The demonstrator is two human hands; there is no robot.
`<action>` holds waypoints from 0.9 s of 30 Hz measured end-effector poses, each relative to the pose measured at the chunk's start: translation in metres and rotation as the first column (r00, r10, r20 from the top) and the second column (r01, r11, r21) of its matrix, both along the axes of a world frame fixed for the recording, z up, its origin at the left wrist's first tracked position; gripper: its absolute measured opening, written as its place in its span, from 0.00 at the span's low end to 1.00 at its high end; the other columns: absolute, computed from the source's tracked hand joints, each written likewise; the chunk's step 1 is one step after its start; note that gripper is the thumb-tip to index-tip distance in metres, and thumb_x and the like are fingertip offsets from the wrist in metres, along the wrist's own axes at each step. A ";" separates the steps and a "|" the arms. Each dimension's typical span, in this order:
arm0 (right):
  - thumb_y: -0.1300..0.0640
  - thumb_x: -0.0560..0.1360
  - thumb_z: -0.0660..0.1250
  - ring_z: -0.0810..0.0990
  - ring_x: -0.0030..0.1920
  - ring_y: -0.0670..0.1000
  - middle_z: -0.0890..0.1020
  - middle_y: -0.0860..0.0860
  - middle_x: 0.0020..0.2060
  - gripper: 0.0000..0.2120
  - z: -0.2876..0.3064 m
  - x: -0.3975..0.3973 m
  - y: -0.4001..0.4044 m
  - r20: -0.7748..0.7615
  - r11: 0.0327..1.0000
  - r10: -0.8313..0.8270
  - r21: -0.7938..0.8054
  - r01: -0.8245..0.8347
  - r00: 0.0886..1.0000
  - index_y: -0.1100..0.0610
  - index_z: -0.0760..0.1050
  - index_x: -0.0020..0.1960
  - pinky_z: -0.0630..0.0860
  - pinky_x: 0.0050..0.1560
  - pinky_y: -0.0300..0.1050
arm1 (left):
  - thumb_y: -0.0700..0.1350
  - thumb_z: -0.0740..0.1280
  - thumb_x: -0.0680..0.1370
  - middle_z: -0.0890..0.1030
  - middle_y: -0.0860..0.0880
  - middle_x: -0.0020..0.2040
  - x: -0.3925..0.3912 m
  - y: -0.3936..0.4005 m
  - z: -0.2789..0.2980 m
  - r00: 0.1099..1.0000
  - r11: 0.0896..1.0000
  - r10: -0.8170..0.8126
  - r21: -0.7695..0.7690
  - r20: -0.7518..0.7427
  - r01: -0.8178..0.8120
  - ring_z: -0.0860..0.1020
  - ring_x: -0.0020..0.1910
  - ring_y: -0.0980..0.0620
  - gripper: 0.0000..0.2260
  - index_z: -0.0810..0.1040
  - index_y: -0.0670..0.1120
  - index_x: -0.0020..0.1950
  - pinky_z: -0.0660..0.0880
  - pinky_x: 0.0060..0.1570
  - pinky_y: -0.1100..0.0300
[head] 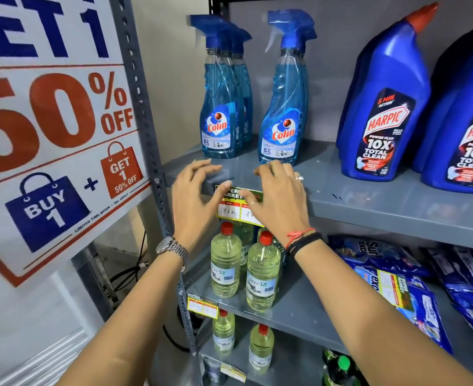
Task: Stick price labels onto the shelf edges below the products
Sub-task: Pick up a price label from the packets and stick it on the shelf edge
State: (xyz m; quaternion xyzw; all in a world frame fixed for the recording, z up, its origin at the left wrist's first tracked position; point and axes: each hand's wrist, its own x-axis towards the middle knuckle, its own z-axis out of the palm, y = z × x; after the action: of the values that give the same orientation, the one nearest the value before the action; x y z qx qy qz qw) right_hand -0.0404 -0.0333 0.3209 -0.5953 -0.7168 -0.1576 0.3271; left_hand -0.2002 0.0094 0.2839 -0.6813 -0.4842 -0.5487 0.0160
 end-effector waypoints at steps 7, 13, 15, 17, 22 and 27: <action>0.41 0.76 0.59 0.78 0.54 0.62 0.82 0.59 0.51 0.22 0.005 0.003 0.002 0.001 0.976 -0.063 -0.208 0.062 0.998 0.59 0.74 0.57 0.75 0.52 0.54 | 0.54 0.60 0.79 0.80 0.56 0.61 0.002 0.016 0.006 0.952 0.983 -0.175 -0.096 -0.251 0.156 0.74 0.64 0.58 0.12 0.79 0.55 0.58 0.64 0.69 0.46; 0.52 0.77 0.61 0.77 0.56 0.64 0.81 0.59 0.55 0.14 0.007 0.016 0.001 -0.113 0.951 0.022 -0.303 -0.056 0.993 0.54 0.74 0.61 0.77 0.54 0.58 | 0.46 0.64 0.78 0.82 0.53 0.59 -0.009 0.018 0.009 0.946 0.955 -0.281 -0.139 -0.160 0.260 0.77 0.62 0.56 0.10 0.81 0.50 0.57 0.75 0.59 0.49; 0.56 0.77 0.61 0.77 0.58 0.62 0.81 0.58 0.58 0.15 0.007 0.022 0.000 -0.140 0.946 0.057 -0.308 -0.098 0.989 0.52 0.73 0.63 0.77 0.56 0.58 | 0.43 0.64 0.78 0.82 0.51 0.59 -0.011 0.019 0.009 0.944 0.949 -0.299 -0.147 -0.138 0.279 0.77 0.62 0.55 0.11 0.80 0.49 0.58 0.76 0.59 0.51; 0.63 0.76 0.61 0.76 0.60 0.61 0.80 0.56 0.60 0.18 0.007 0.026 -0.001 -0.147 0.940 0.089 -0.315 -0.132 0.985 0.52 0.72 0.64 0.76 0.58 0.59 | 0.39 0.64 0.78 0.82 0.51 0.59 -0.011 0.021 0.010 0.945 0.945 -0.302 -0.174 -0.128 0.278 0.77 0.62 0.54 0.12 0.80 0.48 0.59 0.76 0.60 0.52; 0.73 0.71 0.56 0.75 0.62 0.62 0.77 0.58 0.63 0.27 0.005 0.031 -0.004 -0.107 0.930 0.157 -0.319 -0.183 0.982 0.54 0.69 0.66 0.74 0.60 0.60 | 0.25 0.58 0.69 0.78 0.52 0.63 -0.003 0.005 0.009 0.981 0.975 -0.189 -0.128 -0.034 0.183 0.75 0.61 0.56 0.26 0.79 0.46 0.59 0.74 0.60 0.60; 0.77 0.67 0.53 0.67 0.70 0.52 0.70 0.53 0.70 0.33 -0.006 0.061 -0.029 -0.084 0.918 0.274 -0.274 -0.287 0.958 0.56 0.66 0.69 0.62 0.73 0.47 | 0.27 0.53 0.67 0.77 0.50 0.52 0.027 -0.040 -0.051 0.900 0.995 -0.003 0.089 0.435 -0.040 0.74 0.52 0.51 0.22 0.76 0.46 0.51 0.70 0.54 0.58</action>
State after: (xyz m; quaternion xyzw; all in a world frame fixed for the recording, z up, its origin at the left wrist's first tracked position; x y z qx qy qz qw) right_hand 0.0202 -0.0623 0.3148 -0.5304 -0.8025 0.0080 0.2733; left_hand -0.1735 -0.0310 0.2332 -0.5355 -0.4552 -0.7092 -0.0549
